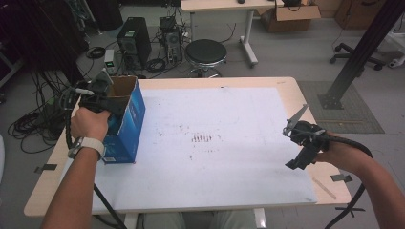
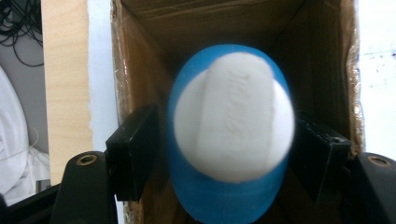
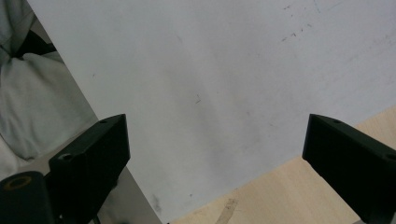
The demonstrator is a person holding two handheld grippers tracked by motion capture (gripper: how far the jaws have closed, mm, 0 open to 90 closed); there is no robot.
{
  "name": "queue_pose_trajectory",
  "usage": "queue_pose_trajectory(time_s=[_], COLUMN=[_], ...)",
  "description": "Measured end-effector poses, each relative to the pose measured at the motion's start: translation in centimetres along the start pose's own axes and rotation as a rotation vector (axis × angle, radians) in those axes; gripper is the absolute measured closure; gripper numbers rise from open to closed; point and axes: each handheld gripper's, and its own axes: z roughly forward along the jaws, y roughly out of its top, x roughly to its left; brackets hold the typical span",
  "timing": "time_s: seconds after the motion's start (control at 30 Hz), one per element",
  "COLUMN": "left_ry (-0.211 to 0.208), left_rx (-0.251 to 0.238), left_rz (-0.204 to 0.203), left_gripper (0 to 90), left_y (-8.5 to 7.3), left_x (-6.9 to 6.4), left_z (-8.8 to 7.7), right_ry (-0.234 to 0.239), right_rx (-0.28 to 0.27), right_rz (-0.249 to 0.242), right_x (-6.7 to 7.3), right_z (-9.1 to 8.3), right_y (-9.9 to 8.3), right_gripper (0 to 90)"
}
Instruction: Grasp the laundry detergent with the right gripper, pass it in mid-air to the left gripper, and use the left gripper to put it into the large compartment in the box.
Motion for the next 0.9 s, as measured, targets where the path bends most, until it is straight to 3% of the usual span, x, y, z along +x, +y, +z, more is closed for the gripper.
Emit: queue_pose_trajectory(time_s=[0.43, 0.9], left_ry=[-0.024, -0.044], left_rx=[-0.020, -0.032], left_rz=[-0.011, 0.082], left_gripper=[23.3, 10.5], left_y=[0.2, 0.7], left_x=[0.5, -0.4], left_z=[-2.3, -6.3], right_ry=[-0.005, -0.008], right_rx=[-0.004, -0.009], right_rz=[-0.004, 0.001], right_x=[0.2, 0.4], right_z=[-0.4, -0.9], right_y=[0.3, 0.4], right_gripper=[7.1, 7.2])
